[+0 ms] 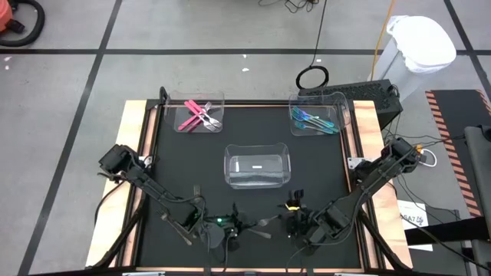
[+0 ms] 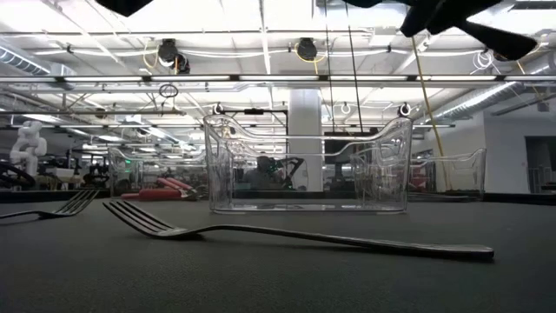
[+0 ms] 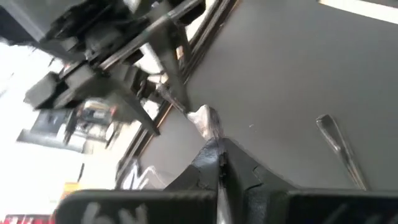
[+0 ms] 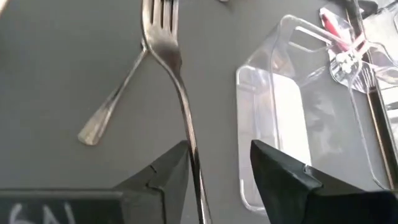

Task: Sort silverware by color (type)
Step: Put the silver fork into the middle transparent bin

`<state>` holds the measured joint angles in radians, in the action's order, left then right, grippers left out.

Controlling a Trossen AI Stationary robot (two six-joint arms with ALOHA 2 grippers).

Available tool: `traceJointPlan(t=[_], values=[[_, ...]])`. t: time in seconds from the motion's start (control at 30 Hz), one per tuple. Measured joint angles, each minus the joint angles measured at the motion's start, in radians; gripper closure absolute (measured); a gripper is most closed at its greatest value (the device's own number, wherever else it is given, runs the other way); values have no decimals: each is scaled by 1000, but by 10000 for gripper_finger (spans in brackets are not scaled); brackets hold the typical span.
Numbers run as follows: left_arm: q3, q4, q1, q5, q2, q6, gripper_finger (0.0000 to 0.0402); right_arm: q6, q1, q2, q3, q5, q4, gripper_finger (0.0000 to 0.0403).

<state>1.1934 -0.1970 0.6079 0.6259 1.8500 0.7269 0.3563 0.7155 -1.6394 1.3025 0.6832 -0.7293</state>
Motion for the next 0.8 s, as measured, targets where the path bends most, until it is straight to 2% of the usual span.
traceJointPlan(t=[0.23, 0.47, 0.67, 0.8], values=[[0, -14, -12, 50, 0, -76, 401, -13, 0, -5, 0, 2, -49, 250], [0, -31, -14, 51, 0, -121, 401, -3, 0, -5, 0, 1, -131, 288], [0, -42, -38, -3, 0, -191, 401, -9, 0, -5, 0, 57, -149, 330], [0, -38, -67, -23, 0, -278, 401, -13, 0, -5, 0, 70, -159, 338]])
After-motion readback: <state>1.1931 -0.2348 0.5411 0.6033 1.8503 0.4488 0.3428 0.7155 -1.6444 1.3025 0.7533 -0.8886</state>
